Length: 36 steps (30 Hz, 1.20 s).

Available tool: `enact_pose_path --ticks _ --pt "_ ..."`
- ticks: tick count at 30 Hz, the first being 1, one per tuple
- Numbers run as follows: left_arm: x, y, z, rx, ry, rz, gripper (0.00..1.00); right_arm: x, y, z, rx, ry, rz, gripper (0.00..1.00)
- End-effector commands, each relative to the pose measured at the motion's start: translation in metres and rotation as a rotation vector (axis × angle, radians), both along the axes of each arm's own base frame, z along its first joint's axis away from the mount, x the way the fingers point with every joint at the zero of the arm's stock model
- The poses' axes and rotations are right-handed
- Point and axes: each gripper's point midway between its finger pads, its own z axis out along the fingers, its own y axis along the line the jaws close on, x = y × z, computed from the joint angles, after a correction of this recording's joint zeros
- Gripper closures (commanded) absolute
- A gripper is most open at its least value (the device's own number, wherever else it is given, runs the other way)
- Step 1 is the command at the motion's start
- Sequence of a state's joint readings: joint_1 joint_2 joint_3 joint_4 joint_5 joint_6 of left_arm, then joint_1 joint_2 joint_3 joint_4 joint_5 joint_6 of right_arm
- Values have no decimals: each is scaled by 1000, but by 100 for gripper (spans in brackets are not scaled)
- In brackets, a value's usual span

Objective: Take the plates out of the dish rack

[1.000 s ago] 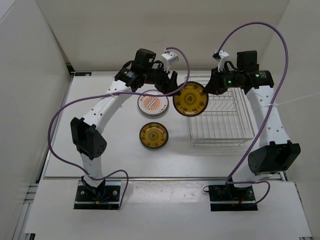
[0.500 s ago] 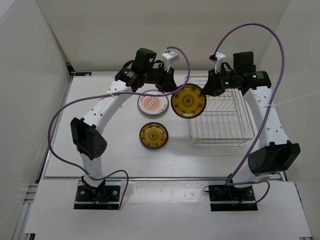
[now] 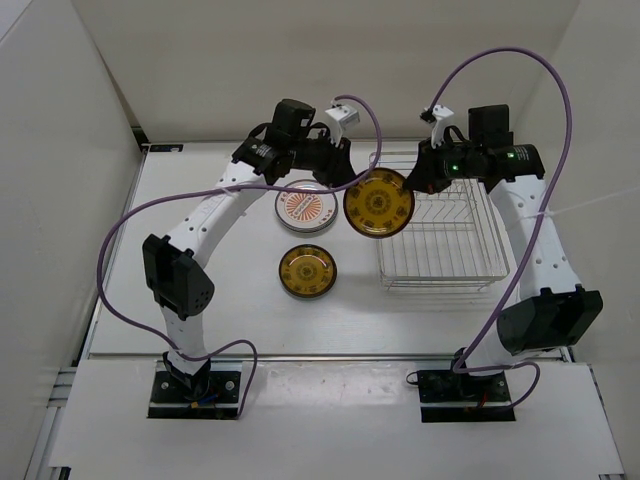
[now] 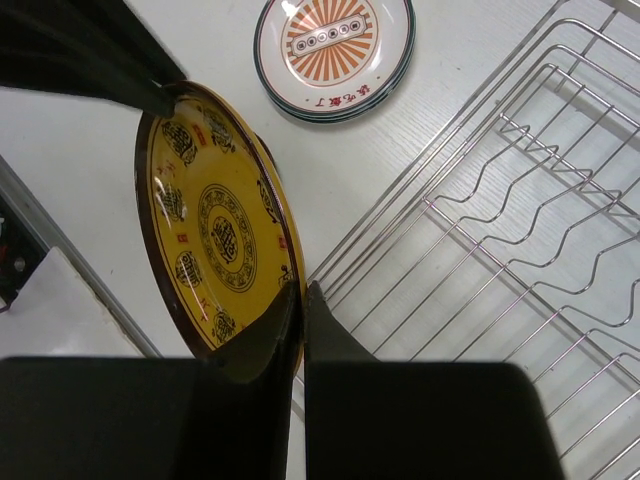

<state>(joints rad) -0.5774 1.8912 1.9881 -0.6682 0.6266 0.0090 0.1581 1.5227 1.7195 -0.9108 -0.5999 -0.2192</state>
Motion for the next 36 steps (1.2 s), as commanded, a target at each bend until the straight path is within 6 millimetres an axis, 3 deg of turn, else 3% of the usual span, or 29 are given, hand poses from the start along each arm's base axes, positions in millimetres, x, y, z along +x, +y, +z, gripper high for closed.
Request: enact_pose_path --ticks 1,7,14,19,20,22,23,24,25,26,28,29,30,32,36 --pt "-7 -7 -2 1 5 -15 67 -5 3 29 33 -103 15 100" --pt "-12 -10 -3 6 12 -24 62 -4 2 25 26 -95 8 100" --pt "-9 -9 -4 13 7 -9 89 -4 2 25 26 -95 8 100" --pt "-8 -6 -1 16 -6 9 89 -5 2 22 25 -86 8 99" --pt "-10 -5 -1 18 -3 9 89 -5 2 18 23 -77 8 92" --pt "-11 1 -6 39 -15 18 89 -1 -2 13 1 -77 -16 60" --pt "-12 4 -9 52 -23 23 89 3 -5 13 -13 -89 -34 58" --pt "-10 13 -13 66 -28 37 89 5 -10 7 -31 -73 -67 54" --pt "-7 29 -8 71 -47 70 89 16 -23 -2 -91 -81 -146 45" --pt "-11 41 -28 90 7 69 89 26 -35 0 -117 -106 -206 19" --pt "-14 65 -41 114 35 62 89 33 -51 -7 -165 -104 -283 18" --pt "-13 85 -67 149 106 84 89 38 -60 -16 -184 -84 -312 17" --pt "-21 94 -73 143 137 71 89 38 -64 -16 -184 -83 -321 15" --pt "-34 120 -96 145 205 91 89 41 -66 -20 -182 -70 -323 15" --pt "-47 149 -122 127 271 123 89 42 -64 -30 -181 -40 -311 15"
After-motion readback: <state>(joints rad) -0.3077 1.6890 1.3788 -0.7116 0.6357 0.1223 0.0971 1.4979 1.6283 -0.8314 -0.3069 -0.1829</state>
